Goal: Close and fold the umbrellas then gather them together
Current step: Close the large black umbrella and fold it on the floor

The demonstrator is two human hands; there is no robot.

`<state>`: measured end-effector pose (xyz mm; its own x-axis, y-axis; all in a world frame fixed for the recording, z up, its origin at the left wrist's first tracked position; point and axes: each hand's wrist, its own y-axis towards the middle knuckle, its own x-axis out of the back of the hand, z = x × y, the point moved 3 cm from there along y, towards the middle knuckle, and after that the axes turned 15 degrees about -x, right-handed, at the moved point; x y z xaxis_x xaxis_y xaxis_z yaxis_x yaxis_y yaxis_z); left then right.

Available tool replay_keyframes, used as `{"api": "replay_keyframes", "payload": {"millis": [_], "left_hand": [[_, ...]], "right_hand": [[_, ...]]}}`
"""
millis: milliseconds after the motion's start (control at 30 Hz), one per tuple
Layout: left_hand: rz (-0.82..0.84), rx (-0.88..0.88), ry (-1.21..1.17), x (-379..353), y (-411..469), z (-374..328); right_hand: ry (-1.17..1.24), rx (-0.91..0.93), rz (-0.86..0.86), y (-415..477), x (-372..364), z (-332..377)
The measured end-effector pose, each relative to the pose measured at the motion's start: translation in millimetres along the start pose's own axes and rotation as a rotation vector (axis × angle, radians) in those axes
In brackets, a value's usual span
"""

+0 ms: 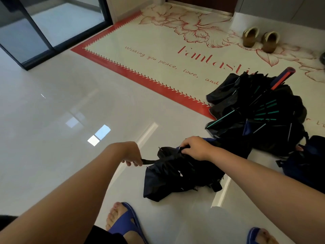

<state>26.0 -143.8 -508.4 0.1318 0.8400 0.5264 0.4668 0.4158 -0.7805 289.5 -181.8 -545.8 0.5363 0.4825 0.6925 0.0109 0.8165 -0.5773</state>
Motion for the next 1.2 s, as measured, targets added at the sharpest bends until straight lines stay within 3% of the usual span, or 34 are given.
{"api": "replay_keyframes", "payload": {"millis": [67,167,267,467,500,567,633,667,733,800,1000,1100,1200], "left_hand": [[0.010,-0.079,0.115,0,10,-17],[-0.126,-0.206,-0.182,1,24,-49],[-0.272,-0.320,-0.316,-2,37,-80],[-0.393,-0.279,-0.373,-1,47,-80],[-0.367,-0.260,-0.355,-1,46,-77],[-0.272,-0.198,-0.300,-7,47,-71],[-0.177,-0.095,-0.238,-18,51,-63],[-0.143,-0.046,-0.212,-24,55,-60],[-0.102,-0.003,-0.192,-33,64,-60],[-0.097,0.001,-0.220,-37,71,-65],[-0.089,0.049,-0.420,-38,82,-69],[-0.072,0.051,-0.381,-40,92,-62],[-0.039,0.076,-0.295,-39,96,-55]], "right_hand": [[0.064,0.018,-0.004,3,1,-1],[0.137,0.043,-0.021,3,3,0],[0.195,0.055,-0.049,1,5,2],[0.266,0.035,-0.091,-10,12,3],[0.226,0.026,-0.177,-15,13,0],[0.084,-0.022,-0.563,-32,17,-6],[0.038,-0.281,-0.874,-50,19,-24],[0.117,-0.490,-0.850,-54,17,-39],[0.307,-0.860,-0.621,-59,7,-71],[0.295,-0.965,-0.420,-58,-5,-97],[0.158,-0.564,0.119,-25,-38,-114],[0.236,-0.558,0.255,-18,-55,-109],[0.237,-0.563,0.271,-9,-82,-112]]}}
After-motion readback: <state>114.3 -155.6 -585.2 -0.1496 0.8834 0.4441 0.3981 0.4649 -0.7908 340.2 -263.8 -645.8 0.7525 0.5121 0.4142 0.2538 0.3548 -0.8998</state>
